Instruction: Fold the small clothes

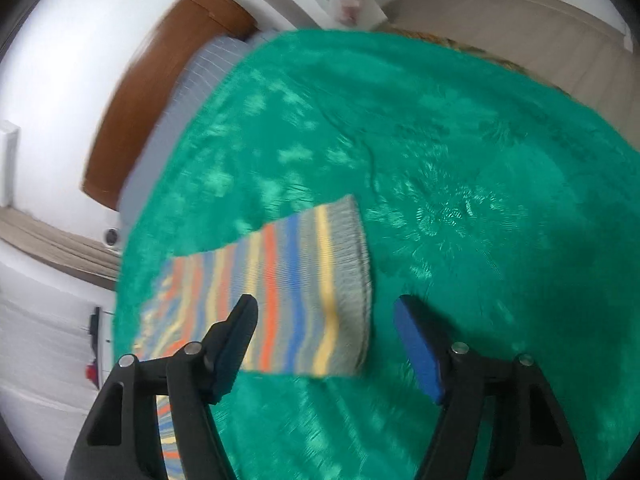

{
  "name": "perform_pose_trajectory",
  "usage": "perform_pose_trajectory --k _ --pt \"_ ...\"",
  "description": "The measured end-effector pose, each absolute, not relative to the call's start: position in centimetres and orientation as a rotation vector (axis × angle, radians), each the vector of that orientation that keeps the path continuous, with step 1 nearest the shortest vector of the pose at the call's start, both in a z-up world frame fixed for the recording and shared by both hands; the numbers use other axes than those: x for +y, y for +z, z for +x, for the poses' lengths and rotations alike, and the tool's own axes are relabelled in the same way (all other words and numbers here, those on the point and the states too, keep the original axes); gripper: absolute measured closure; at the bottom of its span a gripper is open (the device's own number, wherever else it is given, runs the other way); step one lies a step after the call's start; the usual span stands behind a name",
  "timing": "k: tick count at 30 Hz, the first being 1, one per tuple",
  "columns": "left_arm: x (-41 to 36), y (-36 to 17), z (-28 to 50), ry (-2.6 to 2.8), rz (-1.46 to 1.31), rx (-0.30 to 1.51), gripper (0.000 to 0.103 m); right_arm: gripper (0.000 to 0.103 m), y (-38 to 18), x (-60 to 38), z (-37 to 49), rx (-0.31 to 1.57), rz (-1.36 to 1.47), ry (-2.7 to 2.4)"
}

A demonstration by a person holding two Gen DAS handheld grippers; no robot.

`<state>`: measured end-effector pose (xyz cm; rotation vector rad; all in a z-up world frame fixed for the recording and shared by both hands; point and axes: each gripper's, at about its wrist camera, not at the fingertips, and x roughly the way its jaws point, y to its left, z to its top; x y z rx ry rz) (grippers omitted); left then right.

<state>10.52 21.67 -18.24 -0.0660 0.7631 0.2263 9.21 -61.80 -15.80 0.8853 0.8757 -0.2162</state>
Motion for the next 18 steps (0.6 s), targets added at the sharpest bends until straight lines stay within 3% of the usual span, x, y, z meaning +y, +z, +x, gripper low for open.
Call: perform_pose_trajectory --k 1,2,3,4,6,11,18 --pt "21.6 -18.3 10.6 0.227 -0.063 0.766 0.001 0.039 -16.3 -61.9 9.7 0.883 0.893 -0.219" --pt "21.6 -18.4 10.6 0.227 -0.060 0.769 0.001 0.052 -16.9 -62.0 10.1 0.892 0.901 -0.217" --pt "21.5 -18.4 10.7 0.226 -0.058 0.771 0.001 0.081 -17.3 -62.1 10.4 0.905 0.902 -0.215" --pt "21.5 -18.5 10.8 0.224 -0.056 0.774 0.001 0.098 -17.6 -62.1 10.7 0.925 0.901 -0.211" --pt "21.3 -18.5 10.9 0.219 -0.052 0.775 0.001 0.100 -17.6 -61.8 11.1 0.955 0.875 -0.209" --pt "20.8 -18.4 10.8 0.186 -0.042 0.765 0.001 0.100 -10.3 -58.5 12.3 0.845 0.695 -0.176" --pt "21.1 -18.2 10.9 0.162 -0.060 0.763 0.001 0.100 0.0 -43.8 19.3 0.776 0.501 0.123"
